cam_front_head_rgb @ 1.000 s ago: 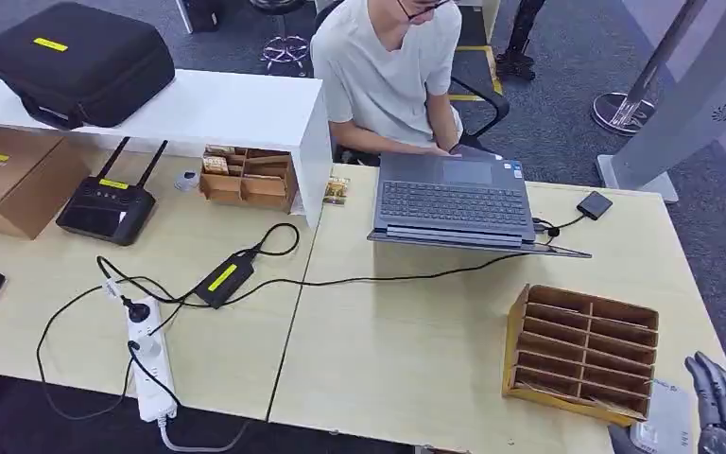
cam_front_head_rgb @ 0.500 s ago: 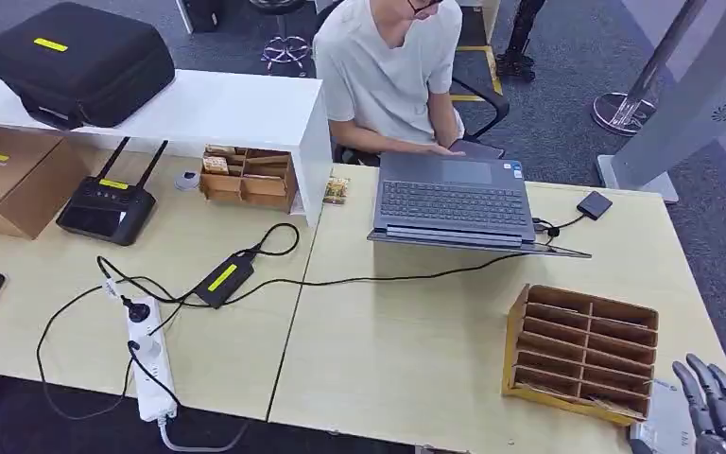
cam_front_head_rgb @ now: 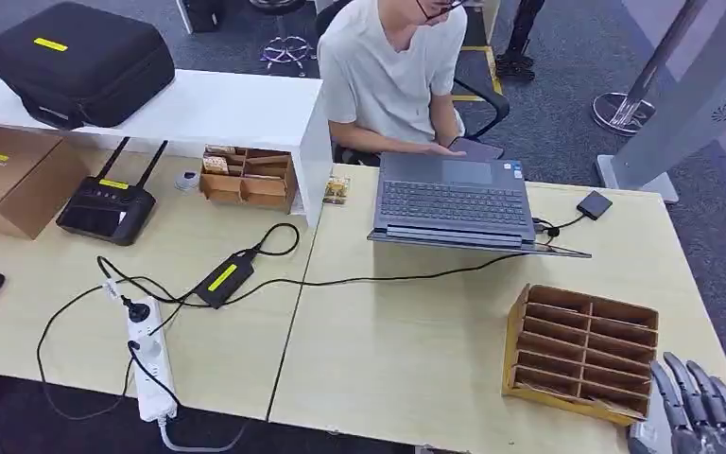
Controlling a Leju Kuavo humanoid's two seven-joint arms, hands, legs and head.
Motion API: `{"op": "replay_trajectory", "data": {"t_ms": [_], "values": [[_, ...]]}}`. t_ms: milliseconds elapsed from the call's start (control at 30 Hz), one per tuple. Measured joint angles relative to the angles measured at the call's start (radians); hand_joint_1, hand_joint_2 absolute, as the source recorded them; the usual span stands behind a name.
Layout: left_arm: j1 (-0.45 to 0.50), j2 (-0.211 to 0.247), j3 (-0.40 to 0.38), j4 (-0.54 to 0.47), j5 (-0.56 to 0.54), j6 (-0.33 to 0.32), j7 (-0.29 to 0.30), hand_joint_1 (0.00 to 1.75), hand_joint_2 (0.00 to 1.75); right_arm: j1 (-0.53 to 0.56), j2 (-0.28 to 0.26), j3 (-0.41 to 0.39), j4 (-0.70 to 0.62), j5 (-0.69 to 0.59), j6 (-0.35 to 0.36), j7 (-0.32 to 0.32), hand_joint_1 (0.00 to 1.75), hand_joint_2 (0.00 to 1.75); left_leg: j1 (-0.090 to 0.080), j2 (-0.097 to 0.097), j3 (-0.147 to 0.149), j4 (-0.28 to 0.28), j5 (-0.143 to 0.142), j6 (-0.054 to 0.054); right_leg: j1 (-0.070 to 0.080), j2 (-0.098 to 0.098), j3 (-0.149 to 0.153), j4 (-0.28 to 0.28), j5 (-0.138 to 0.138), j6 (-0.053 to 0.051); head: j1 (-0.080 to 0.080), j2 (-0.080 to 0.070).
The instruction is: Pass the card to the sensor for recognition and then transmit it.
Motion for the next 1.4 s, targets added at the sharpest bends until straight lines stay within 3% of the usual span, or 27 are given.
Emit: {"op": "replay_trajectory", "data": {"t_ms": [300,867,1400], "values": [[0.0,0.0,0.0,0.0,0.0,-0.001,0.003,0.0,1.75,-0.011,-0.03,0.036,0.037,0.004,-0.003,0.008,0.0,1.75,0.0,0.0,0.0,0.0,0.0,0.0,0.0,0.0,0.0,0.0,0.0,0.0,0.0,0.0],[0.0,0.0,-0.003,0.0,-0.018,-0.005,0.003,0.0,1.75,-0.111,-0.09,0.167,0.179,-0.037,-0.024,0.111,0.0,1.75,0.0,0.0,0.0,0.0,0.0,0.0,0.0,0.0,0.0,0.0,0.0,0.0,0.0,0.0],[0.0,0.0,-0.003,0.0,-0.023,-0.006,0.005,0.0,1.75,-0.161,-0.102,0.148,0.328,-0.064,-0.02,0.079,0.0,1.75,0.0,0.0,0.0,0.0,0.0,0.0,0.0,0.0,0.0,0.0,0.0,0.0,0.0,0.0]]}}
